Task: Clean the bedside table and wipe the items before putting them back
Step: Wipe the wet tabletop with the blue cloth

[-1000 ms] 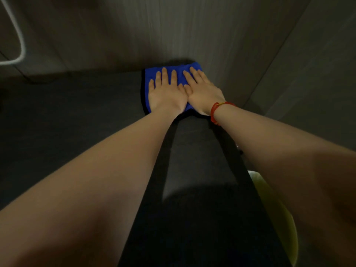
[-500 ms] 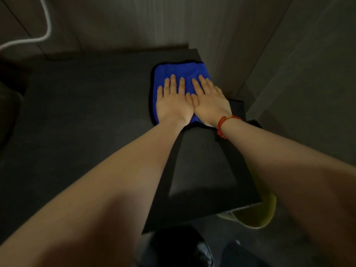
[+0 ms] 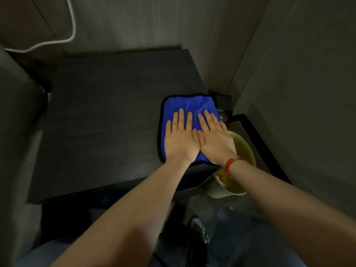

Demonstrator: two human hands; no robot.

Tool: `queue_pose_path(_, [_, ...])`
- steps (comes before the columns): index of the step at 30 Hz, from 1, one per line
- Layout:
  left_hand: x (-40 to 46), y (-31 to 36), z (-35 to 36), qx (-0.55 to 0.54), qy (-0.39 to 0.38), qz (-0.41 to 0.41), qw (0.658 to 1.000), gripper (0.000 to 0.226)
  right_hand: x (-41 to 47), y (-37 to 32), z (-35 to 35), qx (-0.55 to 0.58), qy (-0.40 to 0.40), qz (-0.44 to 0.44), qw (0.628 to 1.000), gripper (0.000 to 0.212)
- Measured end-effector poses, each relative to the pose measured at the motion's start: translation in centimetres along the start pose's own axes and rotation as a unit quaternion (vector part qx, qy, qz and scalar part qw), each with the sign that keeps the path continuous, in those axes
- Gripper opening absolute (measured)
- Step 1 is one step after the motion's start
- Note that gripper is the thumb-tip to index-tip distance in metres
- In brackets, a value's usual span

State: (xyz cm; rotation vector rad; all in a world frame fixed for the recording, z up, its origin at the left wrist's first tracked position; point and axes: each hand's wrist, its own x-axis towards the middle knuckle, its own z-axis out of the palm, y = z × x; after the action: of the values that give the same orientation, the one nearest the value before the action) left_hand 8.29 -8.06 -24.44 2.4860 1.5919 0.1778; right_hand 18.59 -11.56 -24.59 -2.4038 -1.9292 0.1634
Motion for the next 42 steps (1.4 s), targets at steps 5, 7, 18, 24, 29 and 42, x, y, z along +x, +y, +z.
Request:
queue_pose_path(5, [-3.1, 0.1, 0.2, -0.006, -0.004, 0.019, 1.000, 0.057, -3.5, -0.3, 0.3, 0.006, 0.008, -0.001, 1.000, 0.057])
queue_pose_path(7, [-4.3, 0.0, 0.1, -0.007, -0.003, 0.027, 1.000, 0.056, -4.8, -0.4, 0.3, 0.009, 0.010, -0.003, 1.000, 0.056])
queue_pose_path(18, [-9.0, -1.2, -0.6, 0.017, -0.029, 0.104, 0.994, 0.071, -8.7, 0.8, -0.1, -0.052, -0.011, -0.081, 0.995, 0.069])
queue_pose_path(24, [-7.0, -1.9, -2.0, 0.082, -0.043, 0.148, 0.985, 0.095, -7.3, 2.9, -2.5, -0.104, -0.034, -0.123, 0.986, 0.094])
queue_pose_path(29, [-6.2, -1.4, -1.2, 0.082, -0.059, 0.151, 0.983, 0.111, -6.9, 3.8, -1.6, -0.099, -0.033, -0.087, 0.991, 0.095])
queue_pose_path(42, [-8.2, -2.5, 0.1, 0.061, 0.000, 0.104, 0.993, 0.073, -7.8, -0.2, -0.4, -0.099, 0.040, -0.057, 0.993, 0.074])
